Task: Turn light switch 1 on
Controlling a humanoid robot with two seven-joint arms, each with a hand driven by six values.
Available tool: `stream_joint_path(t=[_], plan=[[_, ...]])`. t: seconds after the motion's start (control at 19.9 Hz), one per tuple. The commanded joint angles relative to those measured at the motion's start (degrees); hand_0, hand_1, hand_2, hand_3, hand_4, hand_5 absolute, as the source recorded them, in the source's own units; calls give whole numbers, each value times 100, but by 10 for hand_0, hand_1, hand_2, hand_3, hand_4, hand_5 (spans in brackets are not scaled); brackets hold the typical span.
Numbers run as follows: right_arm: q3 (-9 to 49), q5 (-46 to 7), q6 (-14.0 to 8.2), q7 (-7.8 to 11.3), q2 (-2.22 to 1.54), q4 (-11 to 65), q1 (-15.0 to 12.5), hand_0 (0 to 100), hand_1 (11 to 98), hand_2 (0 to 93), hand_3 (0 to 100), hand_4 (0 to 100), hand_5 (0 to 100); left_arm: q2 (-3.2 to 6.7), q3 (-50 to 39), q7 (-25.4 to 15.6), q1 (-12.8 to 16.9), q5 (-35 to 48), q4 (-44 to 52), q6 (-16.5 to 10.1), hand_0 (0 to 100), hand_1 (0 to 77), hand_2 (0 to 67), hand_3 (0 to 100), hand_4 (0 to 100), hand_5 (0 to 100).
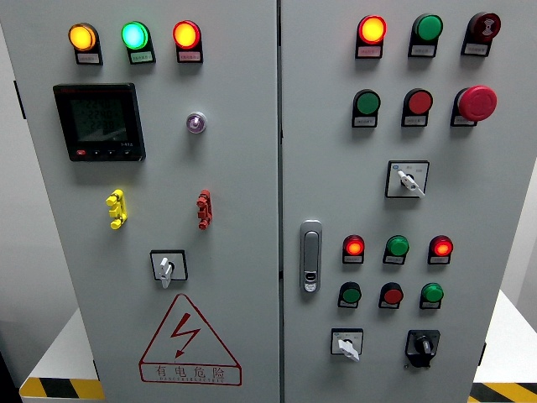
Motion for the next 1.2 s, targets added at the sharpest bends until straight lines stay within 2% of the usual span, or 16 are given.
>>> stream_joint_path(t=[0.0,0.3,0.45,0.55,0.65,0.75,0.8,0.85,0.95,1.05,1.15], plan=[[0,0,0,2,0,0,-2,0,224,0,110,230,146,-1,-3,7,-9,0,0,0,0,0,68,14,52,103],[0,0,0,2,0,0,6,0,226,0,110,230,146,-1,-82,-11,0,17,-9,0,0,0,68,14,51,102],[0,0,0,2,0,0,-2,0,226,0,109,230,146,25,-843,-2,9,358,-35,-9,0,1,68,14,49,99],[0,0,0,-7,0,0,6,0,226,0,110,230,146,17,-2001,-11,9,1610,-44,-9,0,22,68,14,38,87],[0,0,0,2,0,0,6,0,226,0,110,230,146,-10,-3512,-37,9,3288,-44,-9,0,33,68,11,28,79],[0,0,0,2,0,0,-2,0,226,0,110,230,146,-19,-4700,-89,9,4538,-70,0,0,36,68,9,25,76],[0,0,0,-7,0,0,-2,0,226,0,110,230,146,-27,-5071,-98,0,4909,-79,-9,0,37,68,8,22,76],[0,0,0,2,0,0,-2,0,227,0,110,230,146,-54,-5475,-107,0,5252,-79,-9,0,40,68,7,16,76],[0,0,0,-7,0,0,-2,0,227,0,110,230,146,-176,-6405,-160,-18,5937,-88,-18,0,49,68,5,8,73],[0,0,0,-7,0,0,6,0,226,0,110,230,145,-203,-7618,-204,-26,7341,-167,-9,0,73,70,8,9,74],[0,0,0,2,0,0,-2,0,226,0,110,230,145,-229,-8622,-440,-26,8661,-316,-9,0,83,71,10,12,72]])
